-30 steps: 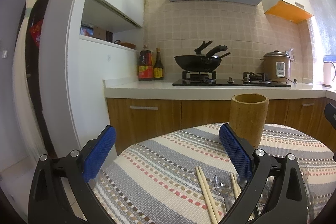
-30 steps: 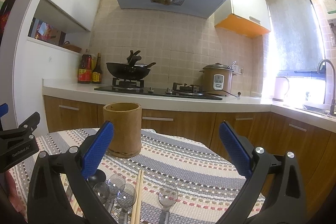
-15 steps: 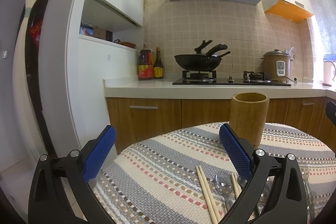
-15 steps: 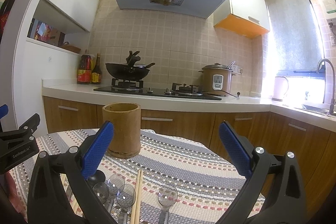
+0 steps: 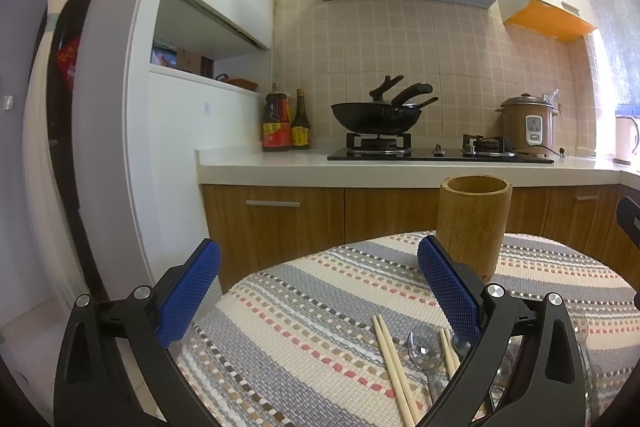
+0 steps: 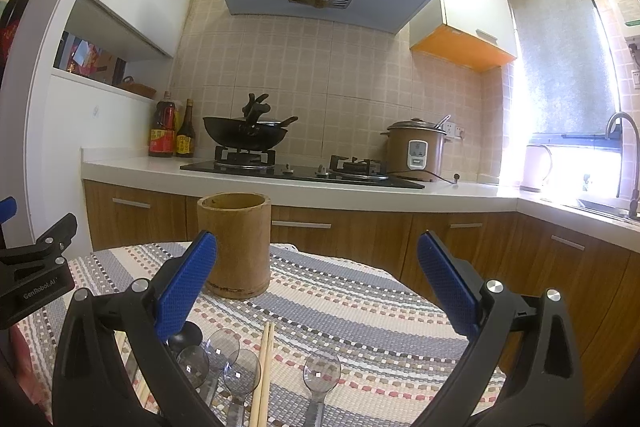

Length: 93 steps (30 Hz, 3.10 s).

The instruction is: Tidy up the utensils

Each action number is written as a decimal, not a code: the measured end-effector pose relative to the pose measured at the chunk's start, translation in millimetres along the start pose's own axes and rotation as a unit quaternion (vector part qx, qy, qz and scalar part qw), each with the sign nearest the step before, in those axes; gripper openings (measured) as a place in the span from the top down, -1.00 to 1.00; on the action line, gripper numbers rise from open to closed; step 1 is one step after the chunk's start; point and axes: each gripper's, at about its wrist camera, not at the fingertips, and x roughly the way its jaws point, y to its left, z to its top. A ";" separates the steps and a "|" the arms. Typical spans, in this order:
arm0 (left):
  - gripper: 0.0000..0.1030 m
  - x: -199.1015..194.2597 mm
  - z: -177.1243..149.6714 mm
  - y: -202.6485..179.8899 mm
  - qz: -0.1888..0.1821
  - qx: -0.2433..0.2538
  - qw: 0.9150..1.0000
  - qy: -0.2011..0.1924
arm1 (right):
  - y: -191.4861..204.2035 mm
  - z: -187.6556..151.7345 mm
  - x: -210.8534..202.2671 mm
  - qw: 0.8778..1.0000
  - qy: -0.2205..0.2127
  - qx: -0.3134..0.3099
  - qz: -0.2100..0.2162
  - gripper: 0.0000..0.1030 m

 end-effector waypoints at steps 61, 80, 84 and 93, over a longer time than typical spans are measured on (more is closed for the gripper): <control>0.23 161.0 -21.8 43.2 -0.287 -0.149 0.833 0.450 | -80.4 -34.5 130.1 0.874 0.445 0.080 0.177 0.15; 0.47 184.9 -35.3 -3.3 -0.239 -0.108 0.836 0.481 | -76.9 -59.1 152.6 0.849 0.491 0.078 0.178 0.27; 0.47 180.9 -32.7 -22.3 -0.211 -0.064 0.849 0.481 | -72.1 -61.4 155.6 0.845 0.500 0.072 0.177 0.27; 0.86 187.4 -30.7 -43.4 -0.175 -0.036 0.864 0.471 | -58.3 -60.2 166.0 0.840 0.504 0.056 0.191 0.51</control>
